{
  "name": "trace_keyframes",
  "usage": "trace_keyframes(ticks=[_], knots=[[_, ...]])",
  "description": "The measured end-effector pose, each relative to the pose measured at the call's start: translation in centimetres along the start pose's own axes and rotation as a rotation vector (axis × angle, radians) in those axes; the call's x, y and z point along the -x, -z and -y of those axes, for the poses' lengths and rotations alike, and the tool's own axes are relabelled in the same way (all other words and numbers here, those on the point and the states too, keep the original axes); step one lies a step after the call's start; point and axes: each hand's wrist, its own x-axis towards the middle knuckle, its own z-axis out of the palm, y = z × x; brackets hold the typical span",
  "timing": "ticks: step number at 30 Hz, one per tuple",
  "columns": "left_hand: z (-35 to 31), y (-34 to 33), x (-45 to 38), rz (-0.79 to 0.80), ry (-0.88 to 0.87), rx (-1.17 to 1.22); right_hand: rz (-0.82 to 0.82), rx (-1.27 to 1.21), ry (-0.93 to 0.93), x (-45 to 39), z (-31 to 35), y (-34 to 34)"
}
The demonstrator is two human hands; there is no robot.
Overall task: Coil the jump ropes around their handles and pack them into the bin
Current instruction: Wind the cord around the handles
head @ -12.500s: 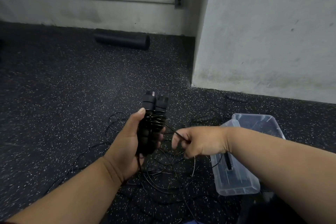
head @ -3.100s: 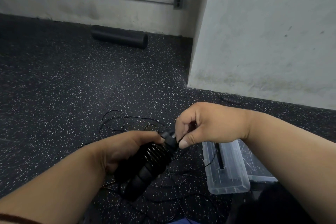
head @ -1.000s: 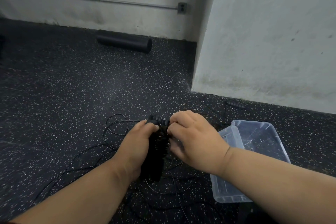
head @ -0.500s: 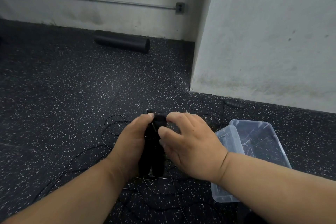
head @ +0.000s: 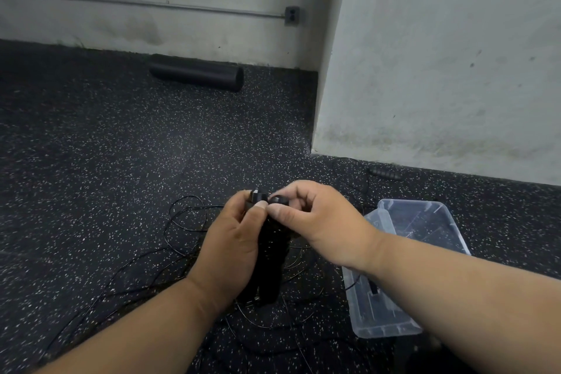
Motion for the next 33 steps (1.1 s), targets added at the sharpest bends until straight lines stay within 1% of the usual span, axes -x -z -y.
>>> trace_keyframes(ticks=[4,8,11,14,16,18,21,23,25,27,30,33], knots=[[1.0,-0.3,0.1,-0.078,-0.044,-0.047,-0.065,-0.097,-0.037,0.1,-0.7,-0.4],[1.5,-0.3,-0.2,-0.124,-0.12,-0.076,-0.107,0.046,0.003,0.0,-0.8,-0.6],[1.2,-0.4,-0.3,-0.09,-0.105,-0.02,-0.085,0.192,0.09,0.3,-0.2,-0.3],[0.5,-0.1,-0.6,-0.028,-0.117,-0.07,-0.005,0.209,0.156,0.7,0.1,0.0],[0.1,-0.1,-0.8,-0.005,-0.091,-0.057,0.028,0.223,0.182,1.0,-0.1,0.0],[-0.2,-0.2,-0.9,0.005,-0.071,-0.066,0.006,0.248,0.216,1.4,-0.4,-0.4],[-0.6,-0.4,-0.9,0.027,-0.085,-0.112,-0.103,0.296,0.261,1.8,-0.7,-0.8],[-0.8,-0.4,-0.9,0.026,-0.101,-0.144,-0.14,0.253,0.27,1.9,-0.8,-1.1],[-0.9,-0.4,-0.9,0.03,-0.119,-0.167,-0.149,0.149,0.259,1.9,-0.8,-1.4],[-1.1,-0.2,-0.8,0.036,-0.145,-0.195,-0.12,0.037,0.234,2.0,-0.7,-1.7],[-1.2,0.0,-0.9,0.028,-0.157,-0.226,-0.091,-0.024,0.202,1.7,-0.4,-1.7],[-1.0,0.1,-1.0,-0.027,-0.169,-0.216,-0.081,-0.127,0.144,0.9,-0.2,-1.8]])
